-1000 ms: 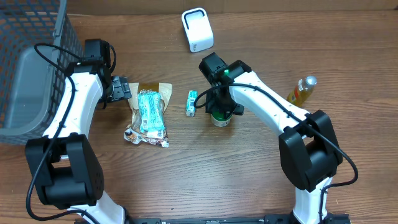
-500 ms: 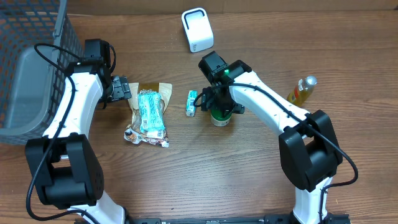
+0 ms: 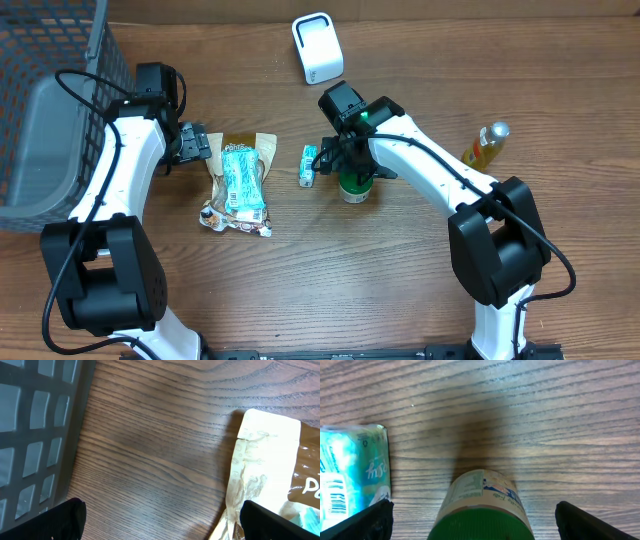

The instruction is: Scan the item barcode

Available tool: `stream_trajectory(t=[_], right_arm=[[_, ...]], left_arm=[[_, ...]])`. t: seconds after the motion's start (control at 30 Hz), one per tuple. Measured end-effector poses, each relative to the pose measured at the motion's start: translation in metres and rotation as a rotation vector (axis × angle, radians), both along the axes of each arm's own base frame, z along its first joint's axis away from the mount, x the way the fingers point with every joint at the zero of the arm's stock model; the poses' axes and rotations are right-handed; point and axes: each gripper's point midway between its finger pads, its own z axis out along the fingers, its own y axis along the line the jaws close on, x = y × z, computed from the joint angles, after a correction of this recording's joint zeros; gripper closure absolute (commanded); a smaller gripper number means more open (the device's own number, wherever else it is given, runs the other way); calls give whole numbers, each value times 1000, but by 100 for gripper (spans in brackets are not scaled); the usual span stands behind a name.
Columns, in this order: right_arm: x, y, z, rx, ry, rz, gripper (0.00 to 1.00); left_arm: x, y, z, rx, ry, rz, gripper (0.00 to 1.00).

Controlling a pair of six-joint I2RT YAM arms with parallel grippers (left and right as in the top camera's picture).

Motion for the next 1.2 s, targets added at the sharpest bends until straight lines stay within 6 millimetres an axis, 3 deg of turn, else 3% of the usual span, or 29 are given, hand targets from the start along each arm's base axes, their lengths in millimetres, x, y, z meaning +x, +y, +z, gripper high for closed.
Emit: stream_trajectory(t=[1.2], right_arm=[[10, -3, 2, -24, -51, -8, 0]], left_arm=[[0, 0, 0, 0, 0, 0, 0]])
